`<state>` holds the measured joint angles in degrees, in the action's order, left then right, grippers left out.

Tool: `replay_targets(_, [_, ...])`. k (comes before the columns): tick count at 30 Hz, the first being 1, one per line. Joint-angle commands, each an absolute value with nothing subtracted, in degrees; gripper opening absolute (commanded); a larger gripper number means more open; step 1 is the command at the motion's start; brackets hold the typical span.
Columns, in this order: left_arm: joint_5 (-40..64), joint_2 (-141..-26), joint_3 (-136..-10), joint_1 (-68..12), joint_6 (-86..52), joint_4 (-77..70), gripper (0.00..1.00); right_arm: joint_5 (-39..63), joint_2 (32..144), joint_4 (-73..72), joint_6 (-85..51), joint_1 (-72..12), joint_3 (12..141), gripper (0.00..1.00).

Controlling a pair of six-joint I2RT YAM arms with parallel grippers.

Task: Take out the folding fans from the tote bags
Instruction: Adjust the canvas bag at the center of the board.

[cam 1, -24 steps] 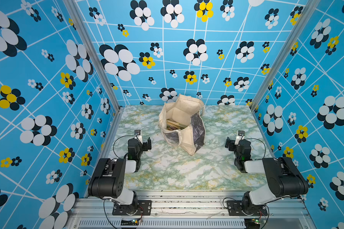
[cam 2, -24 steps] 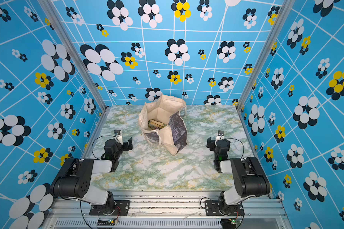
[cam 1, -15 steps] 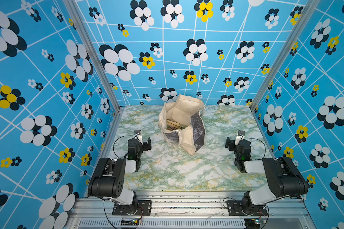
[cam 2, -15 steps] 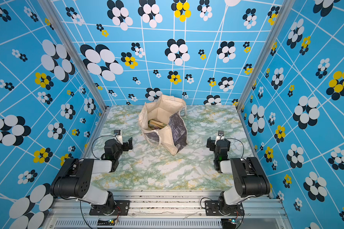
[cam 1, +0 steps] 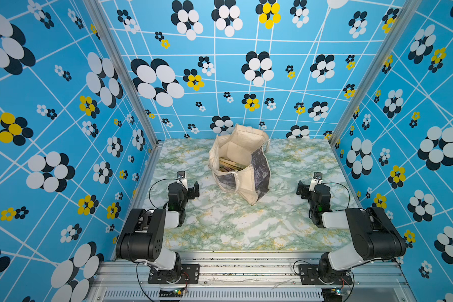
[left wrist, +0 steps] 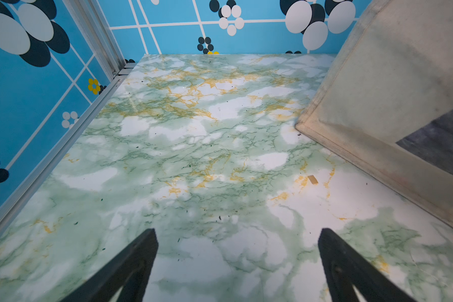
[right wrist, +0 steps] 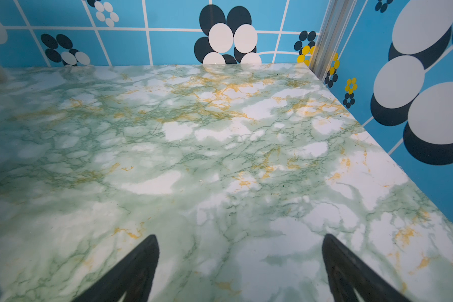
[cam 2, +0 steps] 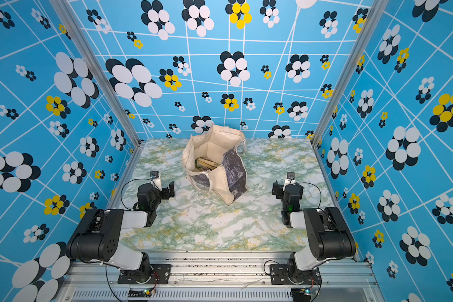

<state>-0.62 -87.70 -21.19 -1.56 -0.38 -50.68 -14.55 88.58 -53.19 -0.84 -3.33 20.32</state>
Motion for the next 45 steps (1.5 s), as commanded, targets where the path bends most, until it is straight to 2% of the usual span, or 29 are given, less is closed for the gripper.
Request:
replay_targets(1, [-0.04, -88.51, -22.45, -1.41, 0.09, -51.39, 0.99, -15.38, 89.37, -54.51, -1.46, -3.04, 21.39, 0.99])
replay_targets(12, [1.15, -88.46, -22.42, -1.07, 0.11, -51.41, 0.99, -15.52, 89.29, -54.83, -1.45, -3.05, 21.18, 0.99])
replay_targets(15, [3.09, -85.94, -24.09, -1.51, 1.80, -46.70, 0.99, -14.88, 88.68, -55.12, -1.31, -3.05, 20.84, 0.99])
replay_targets(18, [-3.39, -78.05, -32.51, -2.37, -2.60, -25.22, 0.99, -14.54, 84.49, -51.11, -1.06, -3.08, 21.08, 0.99])
replay_targets(20, [-4.48, -74.76, -39.68, -1.78, -8.50, -10.81, 0.99, -13.90, 80.03, -42.68, -1.22, -3.01, 23.33, 0.99])
replay_targets(26, [1.24, -69.10, -55.54, -3.59, -22.10, 16.85, 0.99, -3.74, 69.74, -9.22, -3.15, -3.00, 39.07, 0.99])
replay_targets(30, [8.30, -65.71, -63.01, -4.08, -39.28, 32.39, 0.99, 1.54, 70.15, 9.90, -3.00, -3.03, 52.39, 0.99])
replay_targets(33, [15.49, -62.33, -63.04, -6.47, -48.88, 34.78, 0.99, 4.23, 72.24, 20.08, -3.69, -3.14, 60.64, 0.99])
replay_targets(35, [16.16, -60.58, -63.02, -9.70, -52.04, 35.35, 0.99, 6.32, 73.43, 23.62, -4.53, -3.16, 64.06, 0.99])
replay_targets(42, [23.53, -59.41, -61.91, -14.92, -62.39, 27.59, 0.99, 9.76, 75.15, 26.38, -5.28, -3.16, 67.73, 0.99])
replay_targets(45, [23.58, -60.53, -61.60, -16.92, -64.40, 24.79, 0.99, 9.66, 75.32, 27.48, -4.51, -3.16, 67.96, 0.99])
